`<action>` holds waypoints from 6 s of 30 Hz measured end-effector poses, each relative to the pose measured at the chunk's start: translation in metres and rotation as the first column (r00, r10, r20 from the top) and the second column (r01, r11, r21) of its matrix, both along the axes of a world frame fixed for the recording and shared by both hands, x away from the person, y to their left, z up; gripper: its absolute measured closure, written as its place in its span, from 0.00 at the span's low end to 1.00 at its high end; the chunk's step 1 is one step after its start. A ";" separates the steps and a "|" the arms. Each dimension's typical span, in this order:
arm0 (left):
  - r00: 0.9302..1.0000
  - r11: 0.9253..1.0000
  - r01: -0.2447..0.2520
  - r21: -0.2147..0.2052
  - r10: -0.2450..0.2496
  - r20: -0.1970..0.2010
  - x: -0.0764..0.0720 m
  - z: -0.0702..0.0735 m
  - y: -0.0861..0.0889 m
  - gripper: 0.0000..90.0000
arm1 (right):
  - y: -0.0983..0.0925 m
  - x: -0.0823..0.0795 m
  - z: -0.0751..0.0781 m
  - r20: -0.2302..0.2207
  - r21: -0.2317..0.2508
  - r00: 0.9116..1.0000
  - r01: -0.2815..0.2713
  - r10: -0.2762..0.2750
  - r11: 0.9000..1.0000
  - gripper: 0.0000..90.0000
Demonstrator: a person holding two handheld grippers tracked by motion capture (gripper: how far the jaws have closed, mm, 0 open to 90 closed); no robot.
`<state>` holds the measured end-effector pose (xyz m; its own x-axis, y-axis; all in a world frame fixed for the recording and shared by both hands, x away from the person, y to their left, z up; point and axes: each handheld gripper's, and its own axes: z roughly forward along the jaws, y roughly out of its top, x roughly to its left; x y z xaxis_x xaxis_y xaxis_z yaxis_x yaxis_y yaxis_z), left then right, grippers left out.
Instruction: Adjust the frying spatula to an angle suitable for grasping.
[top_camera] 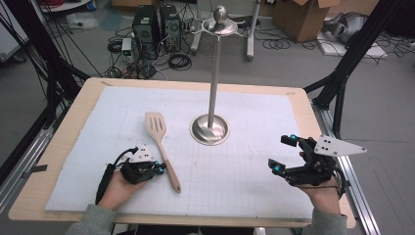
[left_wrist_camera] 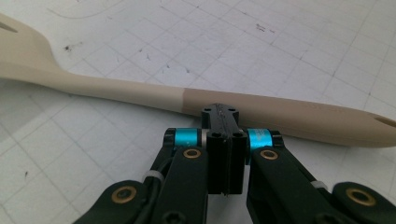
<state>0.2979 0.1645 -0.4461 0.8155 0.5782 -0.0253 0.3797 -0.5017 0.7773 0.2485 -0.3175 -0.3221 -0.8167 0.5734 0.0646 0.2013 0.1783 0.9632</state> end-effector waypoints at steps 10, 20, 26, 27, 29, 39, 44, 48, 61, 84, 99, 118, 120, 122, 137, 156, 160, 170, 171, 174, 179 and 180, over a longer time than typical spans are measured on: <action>0.986 0.990 -0.119 -0.075 0.127 0.110 0.014 0.023 0.004 1.00 | -0.022 -0.011 -0.003 -0.003 0.027 0.998 0.060 -0.060 0.998 0.11; 0.967 0.964 -0.227 -0.138 0.240 0.086 0.038 0.014 0.002 1.00 | -0.033 -0.025 -0.003 -0.005 0.027 0.996 0.094 -0.094 0.995 0.11; 0.971 0.973 -0.213 -0.090 0.221 0.096 0.045 0.015 -0.003 1.00 | -0.039 -0.030 -0.005 -0.009 0.031 0.994 0.109 -0.108 0.994 0.11; 0.969 0.974 -0.215 -0.077 0.222 0.107 0.045 0.016 -0.005 1.00 | -0.039 -0.031 -0.005 -0.008 0.033 0.994 0.111 -0.111 0.993 0.11; 0.969 0.974 -0.213 -0.082 0.221 0.108 0.047 0.016 -0.006 1.00 | -0.039 -0.033 -0.005 -0.011 0.031 0.994 0.110 -0.110 0.993 0.11; 0.967 0.972 -0.230 -0.046 0.234 0.101 0.059 0.010 -0.012 1.00 | -0.043 -0.045 -0.007 -0.024 0.016 0.991 0.133 -0.133 0.991 0.11; 0.970 0.973 -0.231 -0.011 0.232 0.079 0.065 0.004 -0.015 1.00 | -0.047 -0.050 -0.008 -0.028 0.016 0.989 0.149 -0.149 0.989 0.11; 0.970 0.973 -0.230 -0.010 0.230 0.081 0.068 0.002 -0.017 1.00 | -0.049 -0.056 -0.008 -0.011 0.015 0.986 0.169 -0.169 0.985 0.11; 0.965 0.962 -0.247 0.113 0.233 0.121 0.065 -0.001 -0.021 1.00 | -0.043 -0.053 -0.008 -0.010 0.008 0.990 0.138 -0.138 0.990 0.11; 0.962 0.956 -0.249 0.156 0.225 0.157 0.049 0.003 -0.012 1.00 | -0.031 -0.038 -0.007 -0.008 -0.005 0.996 0.088 -0.088 0.996 0.11; 0.960 0.952 -0.263 0.158 0.242 0.138 0.038 0.004 0.000 1.00 | -0.018 -0.022 -0.007 -0.003 -0.007 0.999 0.045 -0.045 0.999 0.11; 0.960 0.954 -0.278 0.113 0.270 0.080 0.021 0.005 0.023 1.00 | -0.005 -0.005 -0.004 0.014 0.013 1.000 -0.001 0.001 1.000 0.11; 0.959 0.955 -0.279 0.103 0.272 0.074 0.019 0.005 0.027 1.00 | -0.002 -0.003 -0.003 0.013 0.011 1.000 -0.011 0.011 1.000 0.11; 0.958 0.954 -0.284 0.098 0.277 0.073 0.016 0.005 0.029 1.00 | 0.000 0.000 -0.003 0.015 0.011 1.000 -0.017 0.017 1.000 0.11; 0.949 0.944 -0.315 0.100 0.312 0.048 -0.008 0.007 0.045 1.00 | 0.012 0.015 0.000 0.025 0.027 0.998 -0.065 0.064 0.998 0.11; 0.987 0.990 -0.143 -0.019 0.144 0.065 -0.041 0.018 0.033 1.00 | 0.020 0.028 0.003 0.040 0.049 0.995 -0.092 0.090 0.995 0.11; 0.987 0.989 -0.145 -0.015 0.145 0.064 -0.048 0.017 0.033 1.00 | 0.022 0.032 0.004 0.050 0.062 0.994 -0.102 0.098 0.993 0.11; 0.992 0.993 -0.114 -0.029 0.115 0.046 -0.066 0.013 0.034 1.00 | 0.028 0.042 0.006 0.062 0.082 0.991 -0.126 0.121 0.989 0.11; 0.993 0.994 -0.107 -0.023 0.108 0.044 -0.067 0.013 0.032 1.00 | 0.028 0.043 0.006 0.062 0.083 0.990 -0.128 0.123 0.988 0.11; 0.995 0.995 -0.095 -0.013 0.095 0.040 -0.070 0.010 0.029 1.00 | 0.029 0.044 0.007 0.062 0.089 0.990 -0.133 0.127 0.987 0.11; 0.996 0.996 -0.086 0.001 0.086 0.024 -0.073 0.006 0.025 1.00 | 0.028 0.047 0.007 0.070 0.098 0.989 -0.134 0.128 0.986 0.11; 0.997 0.997 -0.080 0.007 0.080 0.023 -0.073 0.005 0.024 1.00 | 0.028 0.047 0.007 0.064 0.100 0.990 -0.135 0.129 0.986 0.11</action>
<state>0.2245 0.1885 -0.4410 0.7671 0.6415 -0.0025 0.4013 -0.4768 0.7820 0.2951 -0.2892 -0.3150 -0.8887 0.4533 0.0690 0.1265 0.0978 0.9871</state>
